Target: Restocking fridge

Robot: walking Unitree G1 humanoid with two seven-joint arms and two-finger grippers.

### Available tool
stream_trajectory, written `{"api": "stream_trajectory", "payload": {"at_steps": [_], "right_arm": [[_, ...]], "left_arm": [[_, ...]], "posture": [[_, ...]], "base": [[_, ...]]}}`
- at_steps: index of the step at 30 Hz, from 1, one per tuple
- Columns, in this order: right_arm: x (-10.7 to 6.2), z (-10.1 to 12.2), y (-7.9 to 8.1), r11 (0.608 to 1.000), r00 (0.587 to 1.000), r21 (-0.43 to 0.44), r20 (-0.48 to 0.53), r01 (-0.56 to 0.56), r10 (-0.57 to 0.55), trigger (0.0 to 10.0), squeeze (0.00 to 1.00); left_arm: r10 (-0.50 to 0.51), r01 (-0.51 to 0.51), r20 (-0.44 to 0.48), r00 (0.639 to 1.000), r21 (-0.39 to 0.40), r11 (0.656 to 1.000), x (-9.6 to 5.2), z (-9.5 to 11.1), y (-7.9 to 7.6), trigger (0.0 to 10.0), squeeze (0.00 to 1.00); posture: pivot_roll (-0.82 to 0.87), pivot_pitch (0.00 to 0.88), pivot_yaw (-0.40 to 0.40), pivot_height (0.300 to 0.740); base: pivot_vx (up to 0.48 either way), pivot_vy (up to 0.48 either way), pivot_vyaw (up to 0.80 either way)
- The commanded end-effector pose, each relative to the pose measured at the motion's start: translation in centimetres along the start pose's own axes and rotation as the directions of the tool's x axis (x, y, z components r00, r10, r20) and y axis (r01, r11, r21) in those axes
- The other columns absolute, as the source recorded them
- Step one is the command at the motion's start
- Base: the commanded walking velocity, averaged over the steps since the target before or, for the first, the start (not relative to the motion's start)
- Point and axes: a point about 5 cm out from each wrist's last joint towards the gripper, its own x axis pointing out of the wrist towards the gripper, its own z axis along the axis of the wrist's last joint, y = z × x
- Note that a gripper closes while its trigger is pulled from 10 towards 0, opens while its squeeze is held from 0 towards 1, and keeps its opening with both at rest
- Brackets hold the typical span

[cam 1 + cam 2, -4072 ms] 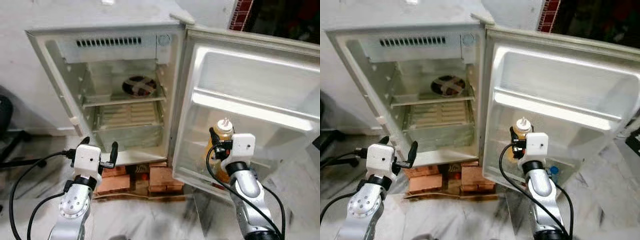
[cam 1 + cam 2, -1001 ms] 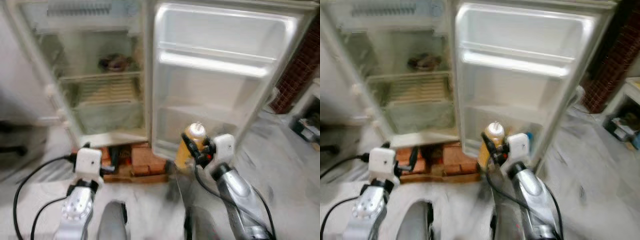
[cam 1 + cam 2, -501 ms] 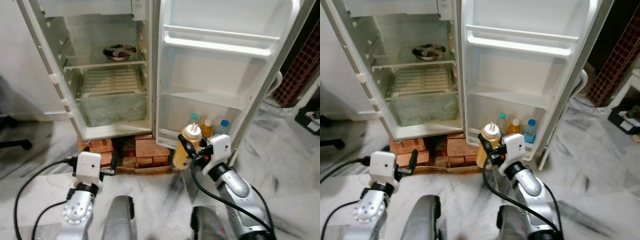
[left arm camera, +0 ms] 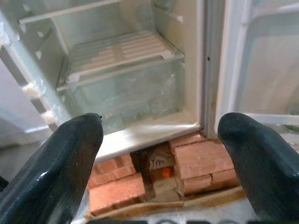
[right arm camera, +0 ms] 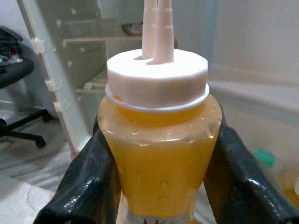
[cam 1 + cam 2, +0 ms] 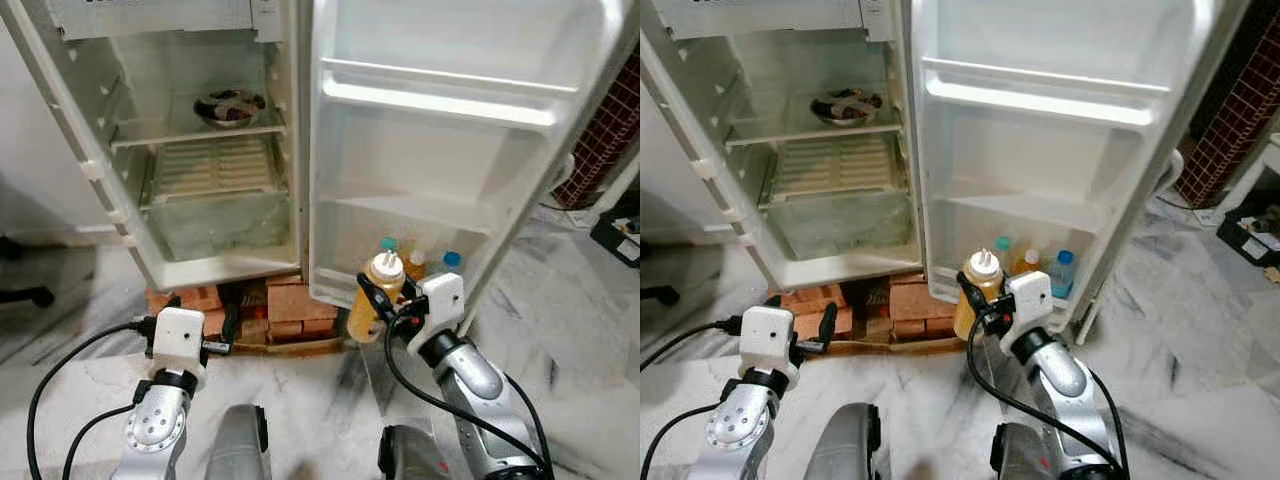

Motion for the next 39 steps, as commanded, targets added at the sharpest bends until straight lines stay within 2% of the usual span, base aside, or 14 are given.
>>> {"api": "stream_trajectory", "payload": {"at_steps": [1,4,7,16,26,33,39], "right_arm": [[-0.3,0.7,-0.9,0.999,0.999,-0.025,0.024,0.035,-0.034,10.0,0.00],[-0.2,0.7,-1.0,0.998,0.999,-0.033,0.024,0.045,-0.044,10.0,0.00],[-0.2,1.0,-0.8,0.998,0.999,-0.058,0.043,0.001,0.002,10.0,0.00],[-0.2,1.1,-0.2,0.999,0.998,-0.039,0.053,-0.036,0.038,10.0,0.00],[-0.3,1.0,0.2,0.996,0.995,-0.039,0.055,-0.075,0.078,10.0,0.00],[-0.3,0.9,-0.1,0.998,0.998,-0.049,0.051,-0.040,0.043,10.0,0.00],[-0.2,0.9,-0.5,0.999,0.998,-0.051,0.055,-0.009,0.012,10.0,0.00]], "left_arm": [[-0.016,0.016,0.016,1.000,-0.002,1.000,0.3,0.4,-0.5,10.0,0.00],[-0.018,0.018,0.016,1.000,-0.002,1.000,0.3,0.4,-0.6,10.0,0.00],[-0.019,0.019,0.019,1.000,-0.003,1.000,0.4,0.5,-0.6,10.0,0.00],[-0.008,0.008,0.013,1.000,-0.002,1.000,0.5,0.4,-0.6,10.0,0.00],[-0.013,0.013,0.011,1.000,-0.001,1.000,0.5,0.3,-0.8,10.0,0.00],[-0.020,0.020,0.013,1.000,0.001,1.000,0.5,0.3,-0.9,10.0,0.00],[-0.025,0.025,0.016,1.000,0.001,1.000,0.5,0.3,-0.9,10.0,0.00]], "posture": [[0.00,0.000,-0.001,0.635],[0.00,0.000,0.000,0.635],[0.00,0.000,-0.001,0.635],[0.01,0.000,-0.001,0.635],[0.01,0.000,0.001,0.689],[0.01,0.000,0.001,0.731],[0.00,0.000,0.002,0.735]], "base": [[0.379,0.000,0.00],[0.375,0.000,0.00],[0.347,0.000,0.00],[0.144,0.000,0.34],[0.000,0.000,0.43],[0.036,0.000,0.38],[0.269,0.000,0.00]]}}
